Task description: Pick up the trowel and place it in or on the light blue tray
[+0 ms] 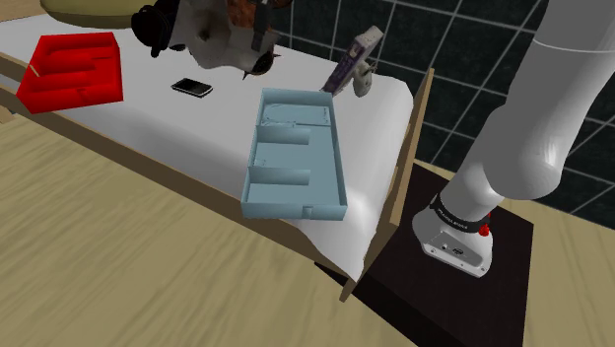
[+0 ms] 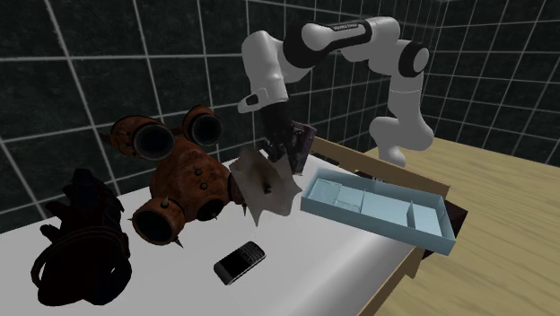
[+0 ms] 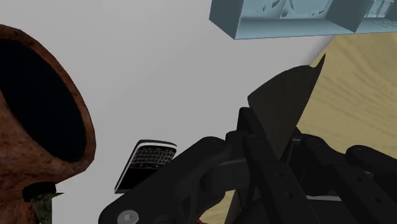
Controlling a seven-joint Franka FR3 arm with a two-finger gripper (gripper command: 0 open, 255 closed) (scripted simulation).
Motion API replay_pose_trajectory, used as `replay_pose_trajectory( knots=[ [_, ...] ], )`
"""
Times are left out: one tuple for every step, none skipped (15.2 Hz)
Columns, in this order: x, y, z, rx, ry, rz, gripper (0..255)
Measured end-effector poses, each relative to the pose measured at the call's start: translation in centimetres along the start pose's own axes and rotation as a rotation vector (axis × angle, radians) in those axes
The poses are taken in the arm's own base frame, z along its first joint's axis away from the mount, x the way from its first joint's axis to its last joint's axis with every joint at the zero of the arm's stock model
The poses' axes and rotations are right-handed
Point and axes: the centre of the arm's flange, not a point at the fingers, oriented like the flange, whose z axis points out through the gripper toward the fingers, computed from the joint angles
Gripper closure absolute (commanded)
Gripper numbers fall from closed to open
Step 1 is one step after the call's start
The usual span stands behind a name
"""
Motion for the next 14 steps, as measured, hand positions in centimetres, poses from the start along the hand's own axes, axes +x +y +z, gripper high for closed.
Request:
replay_pose_trajectory(
  knots=[
    [0.2,-0.2,-0.5,0.0,0.0,0.0,255],
    [0.2,-0.5,-0.9,0.0,0.0,0.0,255],
    [0.3,-0.6,-1.2,0.0,0.0,0.0,255],
    [0.0,-1.1,-1.3,0.0,0.0,0.0,255],
    [-0.7,-1.8,-1.2,0.0,0.0,0.0,255],
    [-1.4,-2.7,-1.2,0.0,-0.001,0.0,255],
    [-2.3,-3.6,-1.0,0.0,0.0,0.0,255],
    [-3.0,-4.8,-0.8,0.001,0.0,0.0,255],
    [-3.7,-5.6,-0.7,0.001,0.0,0.0,255],
    [-4.2,-6.6,-0.6,0.0,0.0,0.0,255],
    [-5.2,-7.5,-0.5,0.001,0.0,0.0,255],
    [-6.1,-8.7,-0.2,0.001,0.0,0.0,255],
    [-7.0,-9.8,0.3,0.0,0.0,0.0,255],
    [-7.7,-10.8,0.3,0.001,0.0,0.0,255]
  ],
)
